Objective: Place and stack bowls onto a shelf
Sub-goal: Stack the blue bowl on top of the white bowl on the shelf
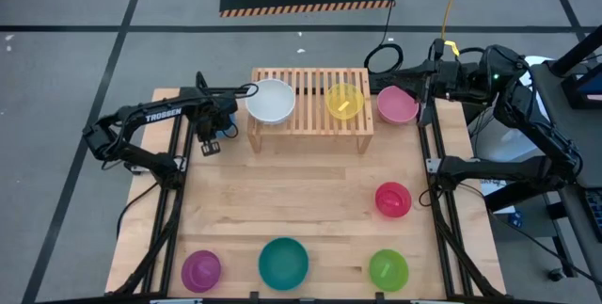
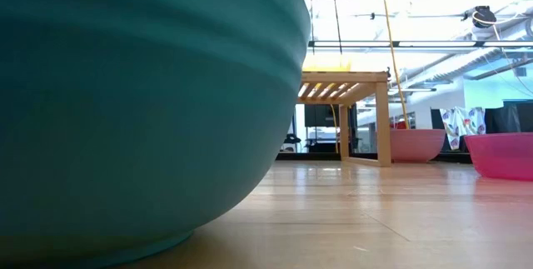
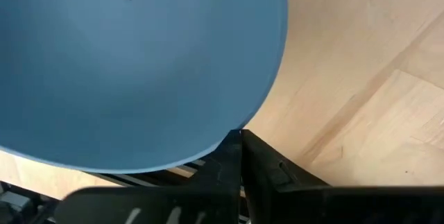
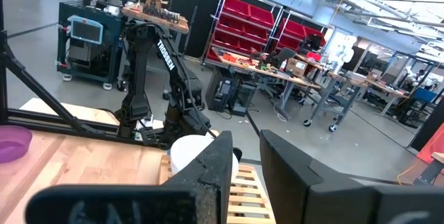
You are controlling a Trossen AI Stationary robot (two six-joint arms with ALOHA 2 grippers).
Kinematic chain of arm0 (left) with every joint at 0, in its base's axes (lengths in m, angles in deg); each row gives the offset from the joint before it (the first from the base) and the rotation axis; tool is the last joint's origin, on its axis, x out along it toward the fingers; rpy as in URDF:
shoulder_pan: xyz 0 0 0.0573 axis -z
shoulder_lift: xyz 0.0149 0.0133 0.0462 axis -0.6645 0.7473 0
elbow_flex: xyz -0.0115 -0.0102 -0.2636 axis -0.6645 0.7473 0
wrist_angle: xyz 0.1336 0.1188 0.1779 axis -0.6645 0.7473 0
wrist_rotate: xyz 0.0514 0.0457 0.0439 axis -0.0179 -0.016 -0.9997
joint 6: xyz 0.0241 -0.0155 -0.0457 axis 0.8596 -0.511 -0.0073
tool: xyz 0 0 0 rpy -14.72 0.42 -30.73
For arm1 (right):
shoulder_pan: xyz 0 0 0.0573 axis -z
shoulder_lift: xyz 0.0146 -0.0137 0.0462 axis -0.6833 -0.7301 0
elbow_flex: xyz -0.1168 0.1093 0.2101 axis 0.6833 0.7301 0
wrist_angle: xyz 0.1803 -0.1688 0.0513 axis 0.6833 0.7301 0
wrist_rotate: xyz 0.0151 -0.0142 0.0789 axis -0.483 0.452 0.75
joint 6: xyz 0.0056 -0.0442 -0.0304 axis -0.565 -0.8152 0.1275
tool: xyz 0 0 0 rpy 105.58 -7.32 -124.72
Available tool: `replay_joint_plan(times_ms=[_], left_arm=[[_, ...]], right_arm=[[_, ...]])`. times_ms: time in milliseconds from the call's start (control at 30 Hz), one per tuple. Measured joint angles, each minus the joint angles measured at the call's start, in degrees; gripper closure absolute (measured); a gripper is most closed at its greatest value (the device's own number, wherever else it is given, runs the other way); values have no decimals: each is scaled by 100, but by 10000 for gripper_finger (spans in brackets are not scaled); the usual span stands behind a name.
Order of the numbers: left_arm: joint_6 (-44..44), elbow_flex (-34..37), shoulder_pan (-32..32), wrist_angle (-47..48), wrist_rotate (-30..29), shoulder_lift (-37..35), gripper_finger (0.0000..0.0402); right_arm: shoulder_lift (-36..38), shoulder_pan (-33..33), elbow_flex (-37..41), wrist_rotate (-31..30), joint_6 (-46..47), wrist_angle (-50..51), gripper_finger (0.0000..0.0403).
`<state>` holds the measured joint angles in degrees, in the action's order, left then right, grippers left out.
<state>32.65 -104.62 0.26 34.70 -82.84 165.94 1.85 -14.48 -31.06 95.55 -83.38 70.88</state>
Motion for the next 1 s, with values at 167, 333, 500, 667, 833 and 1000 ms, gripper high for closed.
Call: replay_joint_plan(times_ms=[167, 333, 500, 667, 833, 1000], left_arm=[[-7, 0, 0, 4, -12, 0, 398], [7, -1, 0, 73, -104, 0, 394], [16, -1, 0, 305, -305, 0, 374], [51, -1, 0, 321, -462, 0, 361], [184, -1, 0, 295, -496, -1, 344], [307, 0, 0, 269, -545, -2, 329]], right_arm=[[0, 0, 0, 0, 0, 0, 335], [0, 0, 0, 0, 0, 0, 335], [0, 0, 0, 0, 0, 0, 335], [0, 0, 0, 2, 0, 0, 335], [0, 0, 0, 1, 0, -1, 335], [0, 0, 0, 1, 0, -2, 335]])
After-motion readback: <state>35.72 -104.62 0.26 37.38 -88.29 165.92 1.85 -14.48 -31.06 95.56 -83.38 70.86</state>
